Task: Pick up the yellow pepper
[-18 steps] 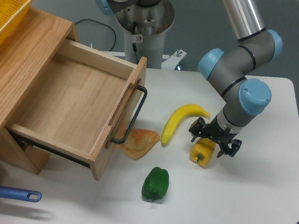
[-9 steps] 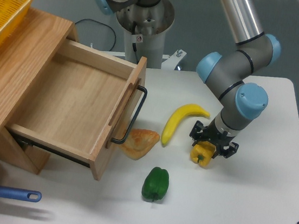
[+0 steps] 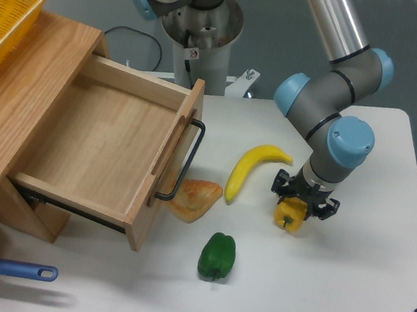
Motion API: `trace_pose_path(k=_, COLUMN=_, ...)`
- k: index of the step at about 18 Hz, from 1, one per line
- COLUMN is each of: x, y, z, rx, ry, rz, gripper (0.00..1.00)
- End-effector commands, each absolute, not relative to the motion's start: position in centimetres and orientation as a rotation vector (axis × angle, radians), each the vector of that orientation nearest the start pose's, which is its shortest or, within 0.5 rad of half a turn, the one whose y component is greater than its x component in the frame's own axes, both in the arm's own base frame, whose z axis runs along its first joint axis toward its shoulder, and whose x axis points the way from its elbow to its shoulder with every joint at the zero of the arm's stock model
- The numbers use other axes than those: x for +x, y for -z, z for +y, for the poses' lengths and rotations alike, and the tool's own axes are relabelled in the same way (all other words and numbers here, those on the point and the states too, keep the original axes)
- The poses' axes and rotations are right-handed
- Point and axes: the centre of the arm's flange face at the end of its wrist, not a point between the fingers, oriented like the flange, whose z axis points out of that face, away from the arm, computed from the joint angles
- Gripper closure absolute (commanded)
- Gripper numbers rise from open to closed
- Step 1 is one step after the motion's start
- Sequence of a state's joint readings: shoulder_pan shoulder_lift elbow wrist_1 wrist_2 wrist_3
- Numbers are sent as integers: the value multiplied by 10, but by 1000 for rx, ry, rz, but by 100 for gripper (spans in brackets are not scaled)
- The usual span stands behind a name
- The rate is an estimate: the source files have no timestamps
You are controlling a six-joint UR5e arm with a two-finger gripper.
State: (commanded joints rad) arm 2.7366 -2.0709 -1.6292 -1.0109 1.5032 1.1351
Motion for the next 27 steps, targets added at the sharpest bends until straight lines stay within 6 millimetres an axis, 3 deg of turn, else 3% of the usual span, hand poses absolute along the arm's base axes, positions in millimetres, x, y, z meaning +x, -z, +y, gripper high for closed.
trace_pose_path(k=4, x=-539, y=-258, z=384, rx=-3063, ry=-45, rz=-21, gripper=68)
trace_pose_path(k=9, x=-544, y=-302, z=381, rx=-3036, ry=-161, rz=178, gripper=68)
trace_pose_path(k=14, x=-554, y=-339, z=361, rx=-3122, ry=-271, rz=370, gripper=69)
trace_pose_path(k=20, x=-561, y=-350, z=345, rx=-3126, ry=-285, rz=500, gripper=70)
trace_pose_path(k=27, x=-564, y=-345, z=333, rx=-3132, ry=-240, rz=555, gripper=70)
